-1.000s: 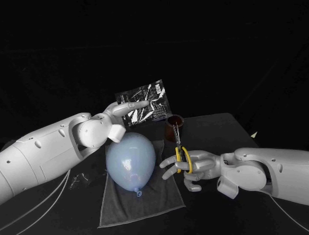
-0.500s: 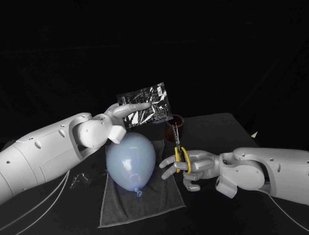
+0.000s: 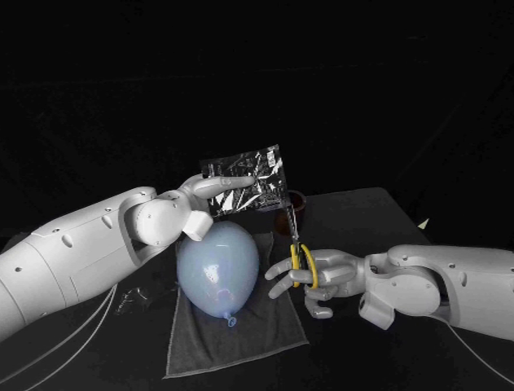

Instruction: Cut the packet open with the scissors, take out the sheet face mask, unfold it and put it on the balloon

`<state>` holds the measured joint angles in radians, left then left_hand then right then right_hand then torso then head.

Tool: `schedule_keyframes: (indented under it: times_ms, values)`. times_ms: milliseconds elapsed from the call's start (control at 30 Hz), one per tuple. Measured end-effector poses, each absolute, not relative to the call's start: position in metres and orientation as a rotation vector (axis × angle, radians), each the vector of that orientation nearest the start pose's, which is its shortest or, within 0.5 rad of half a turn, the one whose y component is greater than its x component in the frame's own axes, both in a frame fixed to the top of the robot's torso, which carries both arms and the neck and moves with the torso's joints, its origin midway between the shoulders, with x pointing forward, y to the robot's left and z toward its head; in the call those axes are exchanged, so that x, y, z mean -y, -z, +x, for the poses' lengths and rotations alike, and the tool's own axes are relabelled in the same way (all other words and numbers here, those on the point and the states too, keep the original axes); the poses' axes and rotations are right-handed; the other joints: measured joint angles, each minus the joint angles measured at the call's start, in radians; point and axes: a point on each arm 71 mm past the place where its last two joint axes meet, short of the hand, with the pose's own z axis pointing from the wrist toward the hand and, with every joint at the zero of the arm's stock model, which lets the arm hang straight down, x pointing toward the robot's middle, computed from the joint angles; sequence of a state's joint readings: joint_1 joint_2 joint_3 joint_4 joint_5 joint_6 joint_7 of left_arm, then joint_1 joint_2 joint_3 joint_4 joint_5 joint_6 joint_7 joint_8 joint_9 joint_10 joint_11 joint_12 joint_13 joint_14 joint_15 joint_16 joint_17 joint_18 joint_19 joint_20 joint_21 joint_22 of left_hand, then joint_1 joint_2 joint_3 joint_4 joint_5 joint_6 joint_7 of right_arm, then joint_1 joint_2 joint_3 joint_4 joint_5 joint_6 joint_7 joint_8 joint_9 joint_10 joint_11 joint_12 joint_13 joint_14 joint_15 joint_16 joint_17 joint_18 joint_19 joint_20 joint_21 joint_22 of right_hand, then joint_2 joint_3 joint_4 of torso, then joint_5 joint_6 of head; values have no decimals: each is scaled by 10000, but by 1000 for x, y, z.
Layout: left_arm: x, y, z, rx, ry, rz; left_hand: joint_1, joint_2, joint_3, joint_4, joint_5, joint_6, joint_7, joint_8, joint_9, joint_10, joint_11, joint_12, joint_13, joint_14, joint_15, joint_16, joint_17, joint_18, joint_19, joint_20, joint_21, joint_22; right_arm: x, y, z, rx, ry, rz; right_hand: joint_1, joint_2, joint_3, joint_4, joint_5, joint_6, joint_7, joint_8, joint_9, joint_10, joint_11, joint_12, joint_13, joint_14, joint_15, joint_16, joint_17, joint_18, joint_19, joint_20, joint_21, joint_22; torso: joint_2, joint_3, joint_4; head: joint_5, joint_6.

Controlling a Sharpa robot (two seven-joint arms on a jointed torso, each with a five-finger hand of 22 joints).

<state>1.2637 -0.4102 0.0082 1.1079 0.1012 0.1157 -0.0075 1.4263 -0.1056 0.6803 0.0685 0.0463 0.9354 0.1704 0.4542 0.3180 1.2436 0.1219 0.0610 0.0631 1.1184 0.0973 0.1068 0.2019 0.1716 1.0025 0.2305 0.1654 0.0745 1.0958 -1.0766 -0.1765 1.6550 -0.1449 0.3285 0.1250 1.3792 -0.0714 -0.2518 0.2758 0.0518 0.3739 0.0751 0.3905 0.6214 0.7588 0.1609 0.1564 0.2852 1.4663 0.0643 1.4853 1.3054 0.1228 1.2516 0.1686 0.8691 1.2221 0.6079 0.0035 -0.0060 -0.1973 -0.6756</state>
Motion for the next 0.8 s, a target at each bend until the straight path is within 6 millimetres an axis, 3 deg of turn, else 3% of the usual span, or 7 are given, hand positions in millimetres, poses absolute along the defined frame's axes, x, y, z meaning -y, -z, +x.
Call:
schedule_keyframes:
  times_ms: [67,600,800]
  values:
    - [-73,170,545,-19457,18009,-11392,0,0,0,0,0,21,20,-24,0,0,0,0,0,0,0,0,0,66,0,0,0,-1,248,269,382,-22362,-17112,10719,0,0,0,0,0,-1,1,44,-7,0,0,0,-17,0,0,0,-2,-1,0,0,0,-6,-1,0,1,0,-3]
    - [-67,171,542,-19907,17823,-11162,-1,-2,-2,1,-3,23,23,11,0,0,0,0,2,0,0,0,-2,64,0,0,0,-2,246,268,386,-22336,-17056,10612,79,84,-2,2,1,-15,17,177,-44,-18,-14,89,-74,-1,-1,-2,-16,110,0,-1,0,-29,0,-6,3,17,-27]
    - [-66,171,541,-20002,17797,-11137,-2,-2,-2,2,-4,19,19,10,0,0,0,0,2,0,0,0,-3,62,0,1,0,-3,246,269,387,-22316,-17019,10615,80,86,-30,30,1,-6,93,195,-60,-19,-14,118,-97,-2,-1,-3,-18,110,0,-1,-30,-52,-1,-10,2,22,-36]
